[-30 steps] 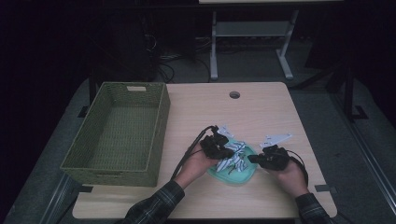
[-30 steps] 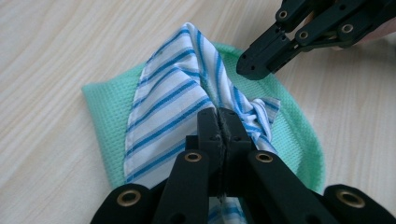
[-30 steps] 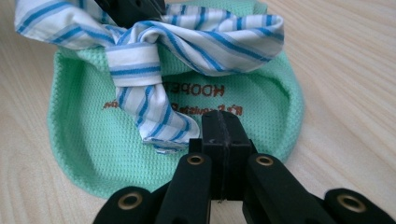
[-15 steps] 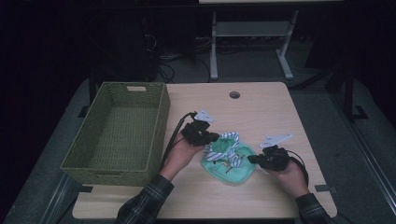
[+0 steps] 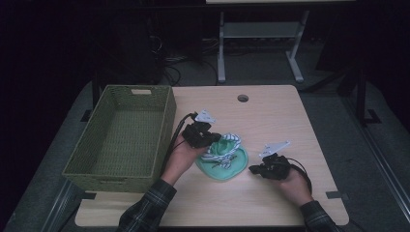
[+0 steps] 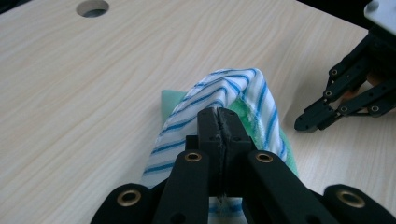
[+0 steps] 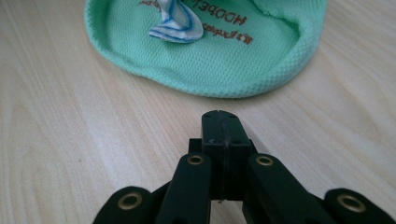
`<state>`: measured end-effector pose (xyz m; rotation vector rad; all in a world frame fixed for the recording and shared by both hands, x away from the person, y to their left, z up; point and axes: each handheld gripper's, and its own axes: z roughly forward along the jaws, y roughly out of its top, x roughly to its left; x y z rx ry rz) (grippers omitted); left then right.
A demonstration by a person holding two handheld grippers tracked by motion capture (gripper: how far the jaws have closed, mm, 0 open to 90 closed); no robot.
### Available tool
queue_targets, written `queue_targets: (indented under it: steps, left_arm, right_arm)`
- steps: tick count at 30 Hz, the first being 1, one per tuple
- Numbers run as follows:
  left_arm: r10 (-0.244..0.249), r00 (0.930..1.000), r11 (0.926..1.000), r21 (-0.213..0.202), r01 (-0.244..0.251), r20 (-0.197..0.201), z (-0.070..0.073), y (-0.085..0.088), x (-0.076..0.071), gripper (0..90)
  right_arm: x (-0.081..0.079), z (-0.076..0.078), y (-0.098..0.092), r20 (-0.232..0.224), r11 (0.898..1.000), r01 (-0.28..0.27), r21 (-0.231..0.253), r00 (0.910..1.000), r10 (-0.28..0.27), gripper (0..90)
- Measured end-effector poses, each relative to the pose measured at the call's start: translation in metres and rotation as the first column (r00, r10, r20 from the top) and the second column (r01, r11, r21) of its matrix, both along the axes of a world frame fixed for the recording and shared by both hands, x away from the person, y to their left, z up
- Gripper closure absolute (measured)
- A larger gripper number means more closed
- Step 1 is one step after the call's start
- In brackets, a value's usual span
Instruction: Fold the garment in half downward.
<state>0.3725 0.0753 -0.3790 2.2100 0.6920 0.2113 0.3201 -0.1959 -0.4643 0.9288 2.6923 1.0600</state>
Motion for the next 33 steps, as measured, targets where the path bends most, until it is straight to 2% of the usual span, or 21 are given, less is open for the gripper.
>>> queue_targets:
  steps: [7,12,13,15,20,21,26,29,33]
  left_arm:
    - [-0.051,0.9984,0.9983,0.027,0.051,-0.025,-0.010,-0.013,-0.009,88.5]
    - [-0.078,0.9960,0.9963,0.031,0.080,-0.044,-0.017,-0.023,-0.016,88.4]
    - [-0.092,0.9947,0.9946,0.044,0.094,-0.046,-0.019,-0.025,-0.017,88.4]
    - [-0.098,0.9936,0.9941,0.042,0.100,-0.057,-0.023,-0.031,-0.020,88.4]
    - [-0.126,0.9894,0.9894,0.064,0.130,-0.073,-0.033,-0.042,-0.025,88.2]
    - [-0.137,0.9873,0.9866,0.077,0.144,-0.080,-0.036,-0.044,-0.026,88.2]
    - [-0.146,0.9843,0.9841,0.088,0.155,-0.099,-0.047,-0.054,-0.030,88.1]
    - [-0.165,0.9805,0.9780,0.111,0.176,-0.108,-0.054,-0.060,-0.030,88.0]
    - [-0.166,0.9797,0.9788,0.101,0.178,-0.112,-0.057,-0.062,-0.031,83.6]
  right_arm:
    - [0.000,0.003,-0.003,0.013,1.000,0.010,0.017,0.9999,-0.010,89.8]
    - [0.000,0.004,-0.005,0.018,1.000,0.016,0.022,0.9997,-0.017,89.8]
    - [0.000,0.005,-0.006,0.018,1.000,0.018,0.023,0.9997,-0.018,89.8]
    - [0.000,0.005,-0.006,0.021,1.000,0.019,0.024,0.9996,-0.019,89.8]
    - [0.000,0.006,-0.007,0.023,0.999,0.024,0.023,0.9994,-0.025,89.8]
    - [0.001,0.007,-0.008,0.027,0.999,0.025,0.024,0.9993,-0.025,89.8]
    - [0.001,0.012,-0.013,0.036,0.998,0.040,0.051,0.9984,-0.042,89.8]
    - [0.002,0.017,-0.014,0.056,0.997,0.039,0.070,0.9975,-0.043,89.8]
    - [0.006,0.022,-0.009,0.063,0.996,0.034,0.082,0.9973,-0.039,89.9]
